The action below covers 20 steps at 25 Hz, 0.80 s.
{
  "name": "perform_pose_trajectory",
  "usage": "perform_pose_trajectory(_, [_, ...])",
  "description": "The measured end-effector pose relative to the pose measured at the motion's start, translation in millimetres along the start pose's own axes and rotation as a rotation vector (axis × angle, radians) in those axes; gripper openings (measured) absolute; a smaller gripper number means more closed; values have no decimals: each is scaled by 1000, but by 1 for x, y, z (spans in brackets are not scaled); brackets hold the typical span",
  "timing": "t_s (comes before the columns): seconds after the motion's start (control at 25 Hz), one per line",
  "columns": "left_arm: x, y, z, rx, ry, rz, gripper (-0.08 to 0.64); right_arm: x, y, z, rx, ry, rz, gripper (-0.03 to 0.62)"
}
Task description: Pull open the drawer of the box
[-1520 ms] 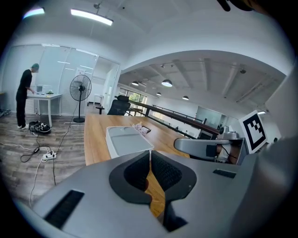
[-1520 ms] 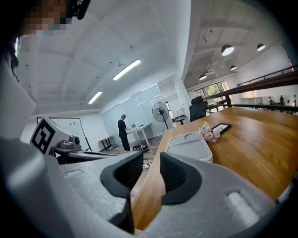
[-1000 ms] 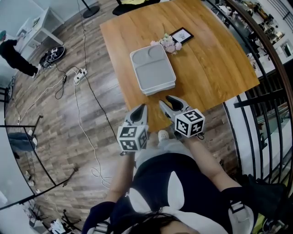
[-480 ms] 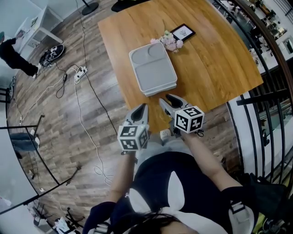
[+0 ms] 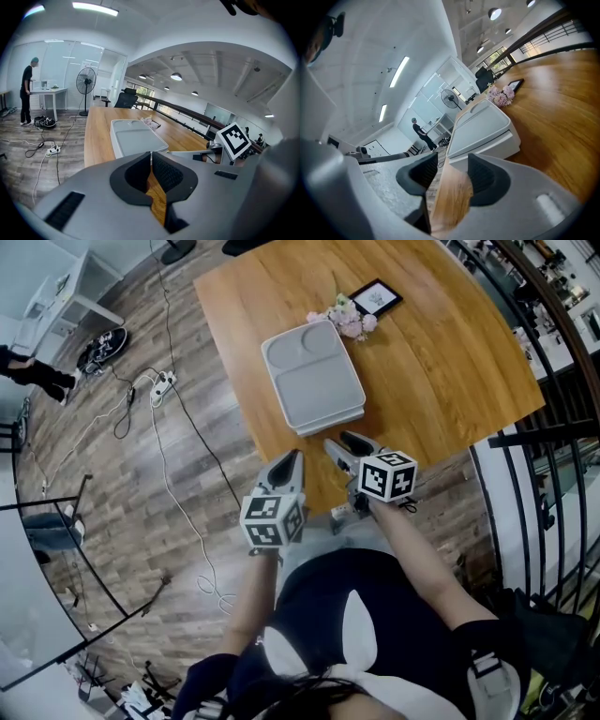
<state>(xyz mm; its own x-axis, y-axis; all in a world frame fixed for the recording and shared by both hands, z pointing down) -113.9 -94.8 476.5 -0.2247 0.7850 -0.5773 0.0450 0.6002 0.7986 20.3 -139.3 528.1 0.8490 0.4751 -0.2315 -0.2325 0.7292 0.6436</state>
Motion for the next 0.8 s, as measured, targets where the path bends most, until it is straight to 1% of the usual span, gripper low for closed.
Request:
perform_pose_trajectory(0.12, [-5,1,-4,1,-3,-10,26,-7,3,9,-39,-9,-5,227])
perform_pose_trajectory(0.24, [-8,1,-7,3,-10,-17,26,-13,5,16,-73,-18,-6,241])
perform_pose_trajectory(0.8, [-21,0,-9,-8,-10,-47,26,-27,14,52,-242,-24,23,250])
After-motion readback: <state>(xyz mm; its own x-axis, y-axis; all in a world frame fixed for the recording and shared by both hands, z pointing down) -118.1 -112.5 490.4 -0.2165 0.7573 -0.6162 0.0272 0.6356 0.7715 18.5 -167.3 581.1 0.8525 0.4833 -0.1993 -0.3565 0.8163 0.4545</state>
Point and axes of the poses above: the fingertips, and each gripper's own axes: x backward along the fingers, z to its right, y out of its underside, the point moved 5 cm from there along x, backward along the fingers, and after that the axes turned 12 degrees about -y, right-handed, at the moved point
